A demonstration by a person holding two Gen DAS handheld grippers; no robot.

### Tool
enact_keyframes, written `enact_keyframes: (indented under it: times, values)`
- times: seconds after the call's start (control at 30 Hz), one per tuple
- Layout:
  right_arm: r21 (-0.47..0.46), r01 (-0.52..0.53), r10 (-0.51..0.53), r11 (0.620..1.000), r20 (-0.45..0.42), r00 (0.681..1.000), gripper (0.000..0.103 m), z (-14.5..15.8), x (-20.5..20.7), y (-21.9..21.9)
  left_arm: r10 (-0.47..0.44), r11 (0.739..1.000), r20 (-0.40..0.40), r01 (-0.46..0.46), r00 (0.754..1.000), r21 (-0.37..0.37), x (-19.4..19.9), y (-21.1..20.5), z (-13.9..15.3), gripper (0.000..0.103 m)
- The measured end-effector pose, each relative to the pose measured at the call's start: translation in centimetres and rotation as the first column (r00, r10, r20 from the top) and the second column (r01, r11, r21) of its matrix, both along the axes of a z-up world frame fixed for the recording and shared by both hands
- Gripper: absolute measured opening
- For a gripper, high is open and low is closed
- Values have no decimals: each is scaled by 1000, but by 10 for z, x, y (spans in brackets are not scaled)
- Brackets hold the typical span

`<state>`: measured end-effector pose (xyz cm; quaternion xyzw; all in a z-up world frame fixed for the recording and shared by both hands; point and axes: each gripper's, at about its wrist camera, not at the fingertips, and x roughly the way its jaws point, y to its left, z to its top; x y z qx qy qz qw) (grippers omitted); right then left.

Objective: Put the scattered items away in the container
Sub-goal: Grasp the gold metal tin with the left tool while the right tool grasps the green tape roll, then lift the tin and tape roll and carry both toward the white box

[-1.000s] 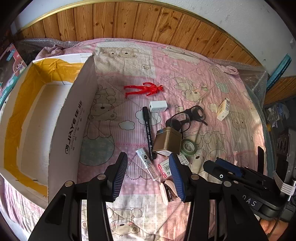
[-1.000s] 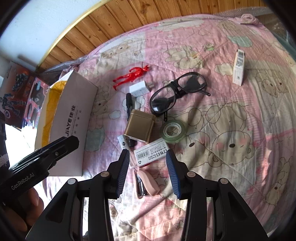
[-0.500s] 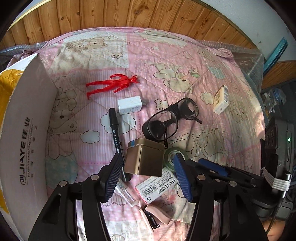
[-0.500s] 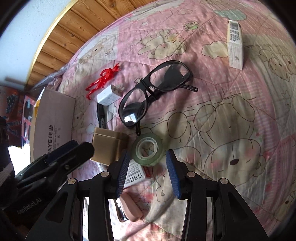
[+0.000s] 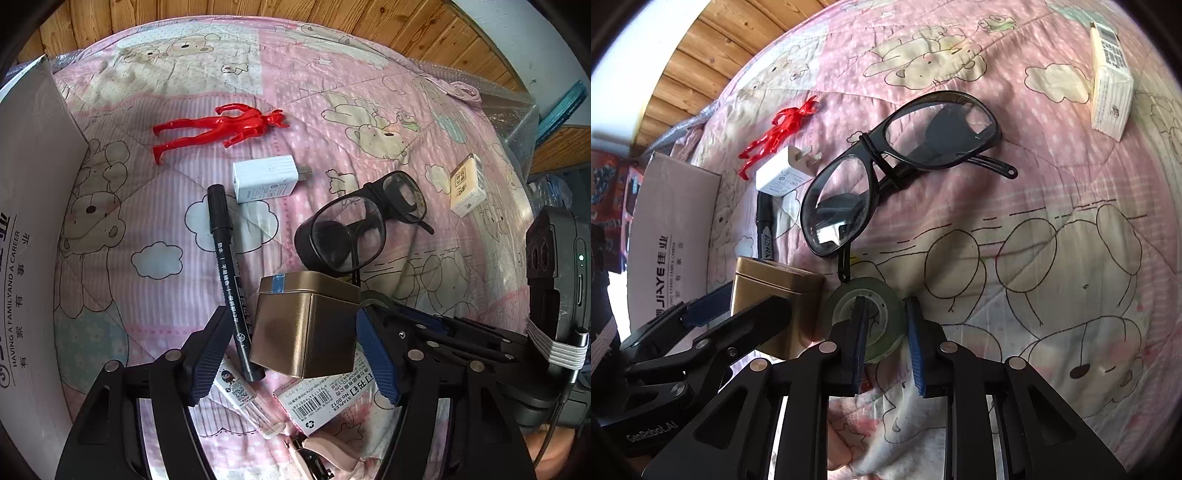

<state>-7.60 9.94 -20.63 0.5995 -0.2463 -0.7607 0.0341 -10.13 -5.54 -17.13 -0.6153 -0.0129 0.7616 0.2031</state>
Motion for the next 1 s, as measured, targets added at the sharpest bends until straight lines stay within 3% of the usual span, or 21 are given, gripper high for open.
enact_keyframes:
  times: [0.37,0.5,0.53,0.6,1.0]
  values:
    - [32,56,-56,998,6,998,18,8,10,13,-6,1000,-8,6,1000,-23,-3,-3,-1,73]
    - [35,45,-45,998,4,999,18,3,9,14,-43,994,-23,40,999,-98,-1,11,-14,73]
    - [34,43,-44,998,3,999,18,2,8,15,-44,993,-27,40,999,-113,-2,11,-16,69]
    - [26,45,-45,999,2,999,18,2,8,16,-20,995,-25,18,999,-97,-5,5,-15,62]
    - [19,53,-53,998,-26,998,18,26,12,10,39,999,-49,-39,998,-9,-4,-20,16,62]
